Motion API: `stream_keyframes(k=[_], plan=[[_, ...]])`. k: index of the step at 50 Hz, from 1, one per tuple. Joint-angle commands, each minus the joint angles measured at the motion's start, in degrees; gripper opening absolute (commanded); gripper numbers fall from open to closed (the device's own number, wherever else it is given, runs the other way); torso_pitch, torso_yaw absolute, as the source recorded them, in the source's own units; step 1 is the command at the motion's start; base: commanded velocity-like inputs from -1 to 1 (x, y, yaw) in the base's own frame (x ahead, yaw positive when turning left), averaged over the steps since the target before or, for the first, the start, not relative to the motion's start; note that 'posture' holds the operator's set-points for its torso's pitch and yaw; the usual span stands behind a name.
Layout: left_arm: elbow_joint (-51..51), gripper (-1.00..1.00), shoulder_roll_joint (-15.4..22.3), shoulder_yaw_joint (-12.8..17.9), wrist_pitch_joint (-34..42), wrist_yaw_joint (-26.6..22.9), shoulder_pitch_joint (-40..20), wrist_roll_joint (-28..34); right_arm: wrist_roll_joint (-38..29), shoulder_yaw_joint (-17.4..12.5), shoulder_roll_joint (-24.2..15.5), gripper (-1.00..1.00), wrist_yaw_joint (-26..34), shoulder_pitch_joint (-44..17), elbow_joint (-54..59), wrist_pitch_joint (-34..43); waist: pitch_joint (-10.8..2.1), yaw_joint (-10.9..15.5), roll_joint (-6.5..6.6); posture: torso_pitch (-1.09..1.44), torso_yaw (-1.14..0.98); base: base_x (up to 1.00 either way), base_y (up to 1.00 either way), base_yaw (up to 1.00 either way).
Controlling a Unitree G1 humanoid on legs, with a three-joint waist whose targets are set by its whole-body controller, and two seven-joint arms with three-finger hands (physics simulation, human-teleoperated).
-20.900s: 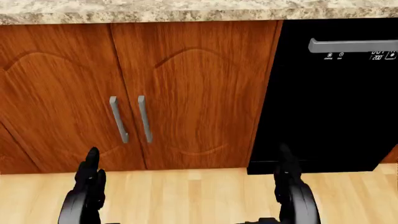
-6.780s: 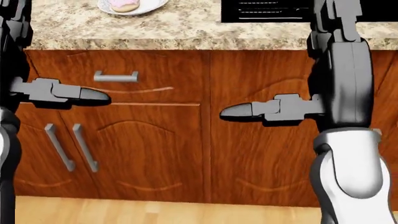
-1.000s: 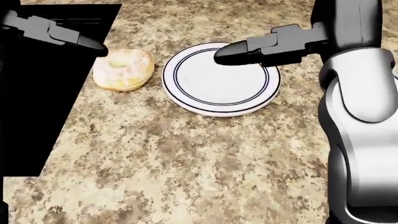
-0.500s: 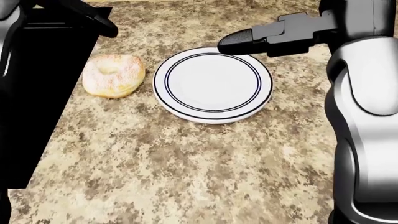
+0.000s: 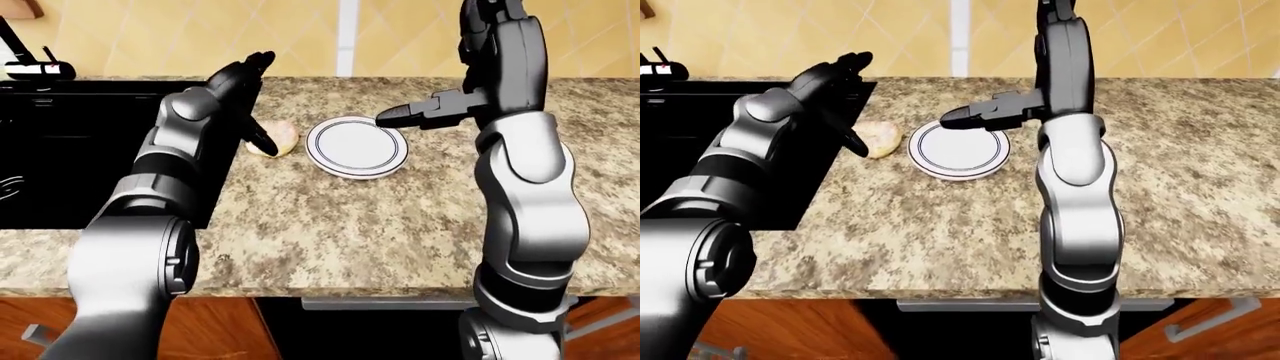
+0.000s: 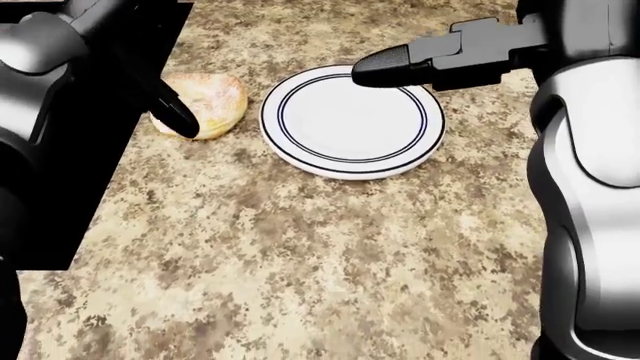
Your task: Place the pastries on the plates.
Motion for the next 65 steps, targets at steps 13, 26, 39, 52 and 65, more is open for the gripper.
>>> stream_keyframes(k=[13, 26, 39, 52, 65], plan=[[-0.83, 1.00, -1.12, 1.07, -1.84, 5.31, 0.01, 1.34, -0.32, -0.40, -0.51, 1.00, 0.00, -0.99, -2.10, -1.04, -2.01, 0.15, -0.24, 0.00, 0.00, 0.00, 0.00, 0.00], [-0.26, 1.00, -1.51, 1.93, -0.17, 9.20, 1.33, 1.68, -0.49, -0.58, -0.80, 1.00, 0.29, -0.49, -3.76, 0.30, -2.37, 0.18, -0.15, 0.00, 0.00, 0.00, 0.00, 0.00], [-0.04, 0.44, -1.90, 2.31, 1.93, 8.72, 2.10, 1.08, -0.38, -0.81, -1.04, 1.00, 0.41, -0.57, -4.44, 0.90, -2.51, 0.09, -0.05, 0.00, 0.00, 0.00, 0.00, 0.00], [-0.04, 0.13, -2.15, 1.29, 1.10, 8.11, 3.50, 2.79, -0.59, -0.79, -1.42, 1.00, 0.82, -1.05, -6.76, 3.13, -2.52, 0.01, 0.09, 0.00, 0.00, 0.00, 0.00, 0.00], [-0.23, -0.63, -1.68, 0.93, 0.36, 9.02, 2.29, 5.09, -0.35, -1.02, -1.66, 1.00, 1.08, -2.42, -7.17, 4.20, -2.38, -0.16, 0.19, 0.00, 0.00, 0.00, 0.00, 0.00]])
